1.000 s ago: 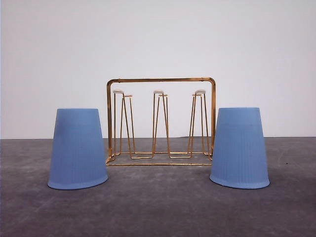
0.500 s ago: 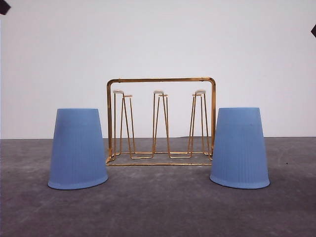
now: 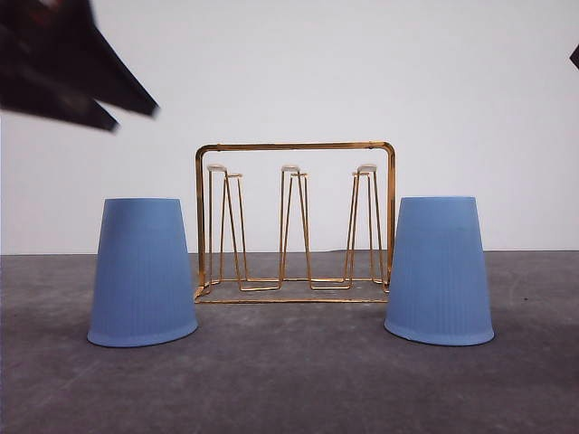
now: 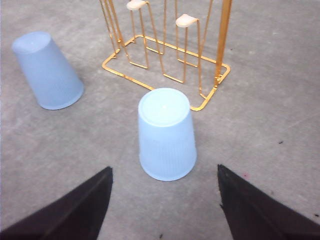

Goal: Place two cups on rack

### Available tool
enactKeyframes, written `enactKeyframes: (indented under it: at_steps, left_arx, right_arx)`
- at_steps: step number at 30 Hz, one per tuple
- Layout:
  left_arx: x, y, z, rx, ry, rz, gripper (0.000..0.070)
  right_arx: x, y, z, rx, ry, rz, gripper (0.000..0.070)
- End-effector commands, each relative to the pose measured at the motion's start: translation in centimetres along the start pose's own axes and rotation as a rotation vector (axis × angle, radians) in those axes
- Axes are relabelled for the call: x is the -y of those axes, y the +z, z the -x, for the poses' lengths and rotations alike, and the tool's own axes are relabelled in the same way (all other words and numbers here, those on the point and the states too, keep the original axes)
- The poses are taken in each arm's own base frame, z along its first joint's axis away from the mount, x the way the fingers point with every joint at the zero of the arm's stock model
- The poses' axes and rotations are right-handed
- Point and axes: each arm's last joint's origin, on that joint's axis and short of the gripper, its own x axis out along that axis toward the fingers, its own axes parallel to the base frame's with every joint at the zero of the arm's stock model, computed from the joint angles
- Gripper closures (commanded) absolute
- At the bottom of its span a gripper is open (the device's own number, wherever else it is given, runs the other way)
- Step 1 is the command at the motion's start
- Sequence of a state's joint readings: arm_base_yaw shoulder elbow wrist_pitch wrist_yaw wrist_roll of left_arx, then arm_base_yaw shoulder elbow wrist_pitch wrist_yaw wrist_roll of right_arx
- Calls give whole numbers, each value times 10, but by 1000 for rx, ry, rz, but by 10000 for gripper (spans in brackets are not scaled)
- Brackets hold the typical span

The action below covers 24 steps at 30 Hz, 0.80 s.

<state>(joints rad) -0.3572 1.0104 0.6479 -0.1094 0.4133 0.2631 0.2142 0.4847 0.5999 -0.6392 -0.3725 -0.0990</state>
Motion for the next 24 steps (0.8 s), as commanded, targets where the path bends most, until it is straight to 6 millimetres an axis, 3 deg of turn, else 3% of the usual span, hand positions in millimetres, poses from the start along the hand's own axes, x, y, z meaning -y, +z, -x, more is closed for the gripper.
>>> enactKeyframes:
  at_steps: [1, 8, 14, 15, 18, 19, 24]
  left_arx:
    - [-3, 1, -13, -4, -6, 19, 140]
    - [-10, -22, -53, -134, 4, 54, 142]
    - [-12, -38, -69, -216, -8, 105, 153]
    - [-12, -39, -70, -222, -7, 107, 174]
    - [-13, -39, -71, -224, -4, 107, 376]
    - [-13, -38, -70, -222, -3, 109, 409]
    - [-15, -17, -63, -210, 7, 177, 429]
  right_arx:
    - [0, 3, 1, 12, -6, 13, 278]
    - [0, 3, 0, 11, -8, 13, 278]
    - [0, 3, 0, 11, -9, 13, 279]
    - [0, 3, 0, 12, -9, 14, 279]
    - [0, 3, 0, 11, -9, 13, 279]
    - [0, 3, 0, 11, -9, 13, 279]
    - [0, 3, 1, 11, -9, 13, 279]
